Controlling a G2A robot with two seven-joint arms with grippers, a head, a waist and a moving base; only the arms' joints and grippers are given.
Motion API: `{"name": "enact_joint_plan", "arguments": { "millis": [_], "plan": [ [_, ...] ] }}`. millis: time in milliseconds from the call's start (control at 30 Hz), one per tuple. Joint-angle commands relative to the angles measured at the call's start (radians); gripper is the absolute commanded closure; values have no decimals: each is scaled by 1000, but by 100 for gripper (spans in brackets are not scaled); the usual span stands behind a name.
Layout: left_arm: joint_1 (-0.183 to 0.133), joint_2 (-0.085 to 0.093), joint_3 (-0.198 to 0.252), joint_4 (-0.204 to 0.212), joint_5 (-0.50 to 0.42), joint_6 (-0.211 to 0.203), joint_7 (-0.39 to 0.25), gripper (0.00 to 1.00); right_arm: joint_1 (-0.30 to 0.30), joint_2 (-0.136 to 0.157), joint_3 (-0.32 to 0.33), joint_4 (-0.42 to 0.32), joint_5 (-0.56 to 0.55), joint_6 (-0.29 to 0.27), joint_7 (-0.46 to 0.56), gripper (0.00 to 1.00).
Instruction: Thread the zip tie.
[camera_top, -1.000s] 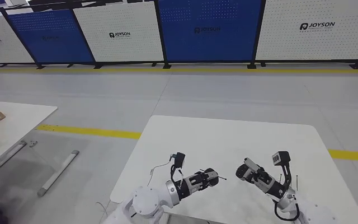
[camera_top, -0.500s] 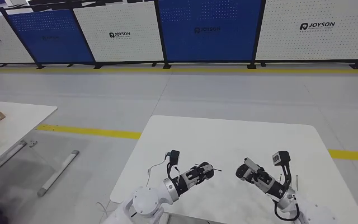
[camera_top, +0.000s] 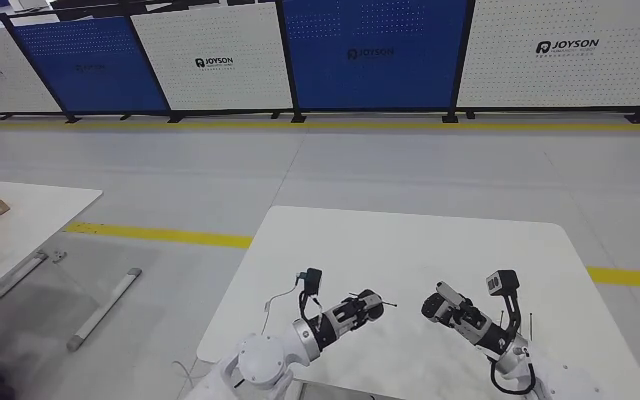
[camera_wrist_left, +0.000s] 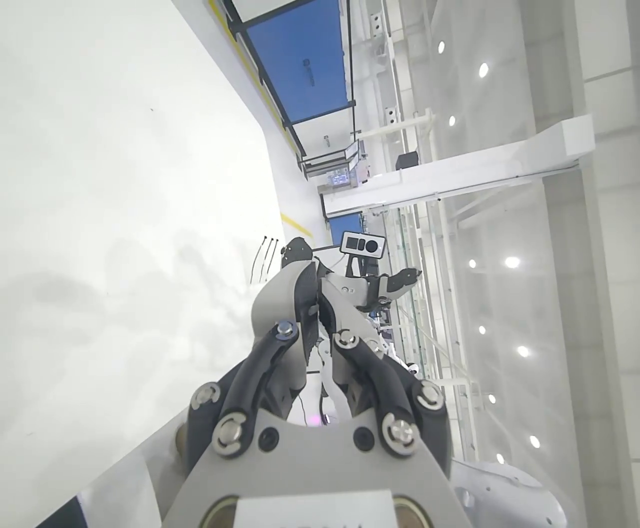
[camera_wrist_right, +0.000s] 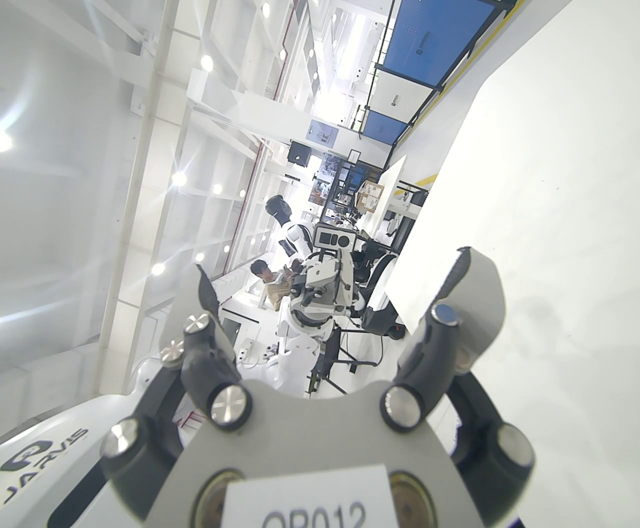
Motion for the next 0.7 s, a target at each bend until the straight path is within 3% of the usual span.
{"name": "enact_joint_plan", "arguments": {
  "millis": [0, 100, 467, 567, 667],
  "plan": [
    [3, -3, 5, -4, -39, -35, 2, 100, 0, 0, 0, 0, 0, 0, 0, 0],
    [12, -2, -5, -8, -68, -78, -8, 100, 0, 0, 0, 0, 0, 0, 0, 0],
    [19, 1, -7, -14, -38, -59, -9, 100, 0, 0, 0, 0, 0, 0, 0, 0],
    [12, 0, 6, -12, -3, -33, 11, 100, 0, 0, 0, 0, 0, 0, 0, 0],
    [8, 0, 7, -37, -50, -23, -9, 100, 0, 0, 0, 0, 0, 0, 0, 0]
  ]
}}
